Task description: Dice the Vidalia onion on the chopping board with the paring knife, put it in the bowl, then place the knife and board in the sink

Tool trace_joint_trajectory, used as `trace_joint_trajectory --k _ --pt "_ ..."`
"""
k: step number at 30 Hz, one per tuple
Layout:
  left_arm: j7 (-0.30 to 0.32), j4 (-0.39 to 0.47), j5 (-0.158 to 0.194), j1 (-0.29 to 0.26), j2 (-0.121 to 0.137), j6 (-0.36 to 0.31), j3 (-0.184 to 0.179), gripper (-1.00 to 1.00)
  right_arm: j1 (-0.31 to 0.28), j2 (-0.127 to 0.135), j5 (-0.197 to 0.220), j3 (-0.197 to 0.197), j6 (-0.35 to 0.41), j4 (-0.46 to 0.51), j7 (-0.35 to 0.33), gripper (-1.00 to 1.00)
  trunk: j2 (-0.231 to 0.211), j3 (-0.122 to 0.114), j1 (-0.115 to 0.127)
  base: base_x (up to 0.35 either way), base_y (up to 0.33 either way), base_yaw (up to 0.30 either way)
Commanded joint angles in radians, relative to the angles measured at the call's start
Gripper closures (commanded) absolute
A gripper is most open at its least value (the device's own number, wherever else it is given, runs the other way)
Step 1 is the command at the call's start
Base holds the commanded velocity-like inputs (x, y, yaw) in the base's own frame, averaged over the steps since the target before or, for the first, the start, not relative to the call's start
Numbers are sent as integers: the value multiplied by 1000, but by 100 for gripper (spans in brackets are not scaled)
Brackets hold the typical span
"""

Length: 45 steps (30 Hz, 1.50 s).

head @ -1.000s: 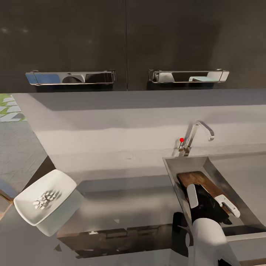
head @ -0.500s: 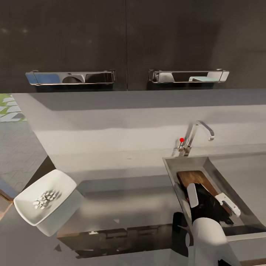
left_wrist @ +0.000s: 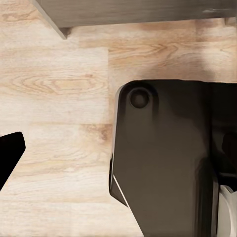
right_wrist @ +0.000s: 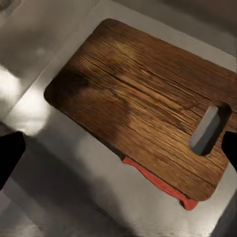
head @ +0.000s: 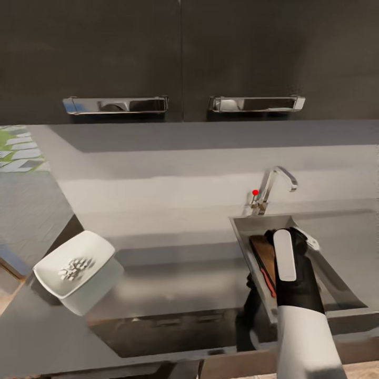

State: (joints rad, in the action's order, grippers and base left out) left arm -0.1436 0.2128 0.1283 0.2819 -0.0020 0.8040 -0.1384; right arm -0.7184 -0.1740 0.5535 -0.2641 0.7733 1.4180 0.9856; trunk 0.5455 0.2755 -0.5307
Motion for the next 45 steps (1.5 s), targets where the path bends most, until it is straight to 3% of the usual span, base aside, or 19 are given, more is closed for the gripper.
trace_joint_trajectory --k 1,2,9,23,27,34,39,45 --pt "-4 2 10 0 0 1 -9 -100 -1 0 11 10 10 3 -1 -100 2 2 0 -331 0 0" --pt "-4 2 10 0 0 1 -9 -100 -1 0 14 50 16 7 -11 -100 2 2 0 -333 0 0" --pt "-4 2 10 0 0 1 -9 -100 1 0 16 133 18 34 -15 -100 2 2 0 -334 0 0" --pt "-4 2 10 0 0 1 -9 -100 5 0 16 149 18 39 -16 -100 2 2 0 -334 0 0" --pt "-4 3 10 0 0 1 -8 -100 16 0 12 149 17 40 -64 -100 2 2 0 -334 0 0" --pt "-4 4 8 1 0 6 -9 -100 22 0 8 151 18 39 -80 -100 2 2 0 -149 0 0" --pt "-4 8 7 1 0 9 -10 -100 22 0 8 206 16 39 -79 -100 2 2 0 -8 0 0" --pt "-4 7 8 1 0 38 -10 -100 25 0 8 223 15 39 -80 -100 2 2 0 0 0 0"
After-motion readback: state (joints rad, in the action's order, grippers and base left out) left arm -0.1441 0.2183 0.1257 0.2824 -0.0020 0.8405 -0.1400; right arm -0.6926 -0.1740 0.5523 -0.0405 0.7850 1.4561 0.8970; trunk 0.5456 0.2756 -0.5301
